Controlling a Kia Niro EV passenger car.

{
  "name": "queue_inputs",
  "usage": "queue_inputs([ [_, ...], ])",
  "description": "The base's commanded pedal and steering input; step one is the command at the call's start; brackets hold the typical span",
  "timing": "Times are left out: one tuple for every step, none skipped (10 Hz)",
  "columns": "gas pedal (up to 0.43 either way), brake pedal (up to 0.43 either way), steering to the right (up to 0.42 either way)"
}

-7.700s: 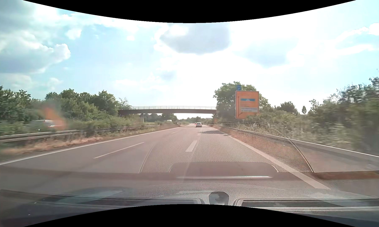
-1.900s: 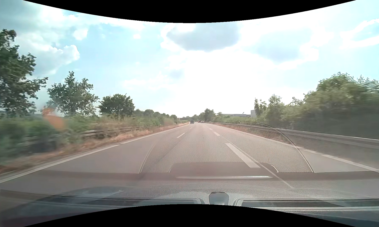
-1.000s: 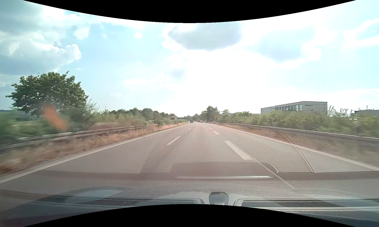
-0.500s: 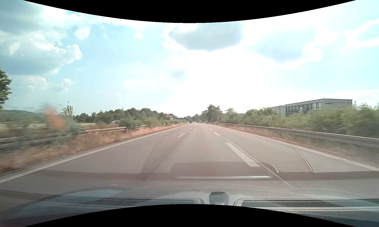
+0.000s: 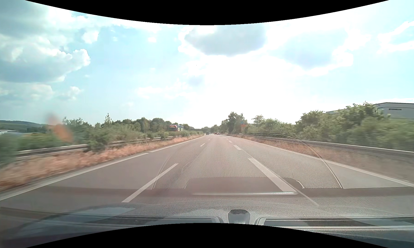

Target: Follow the waypoints while adhering to traffic rules and regulations

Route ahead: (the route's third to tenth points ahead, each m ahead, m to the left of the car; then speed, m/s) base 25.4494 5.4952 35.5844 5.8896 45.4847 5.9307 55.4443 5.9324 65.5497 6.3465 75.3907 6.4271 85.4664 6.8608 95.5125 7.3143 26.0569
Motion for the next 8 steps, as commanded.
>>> queue_inputs([
  [0.299, 0.0, -0.003],
  [0.299, 0.0, -0.003],
  [0.299, 0.0, -0.003],
  [0.299, 0.0, -0.003],
  [0.299, 0.0, -0.003],
  [0.299, 0.0, -0.003],
  [0.299, 0.0, -0.003],
  [0.299, 0.0, -0.003],
])
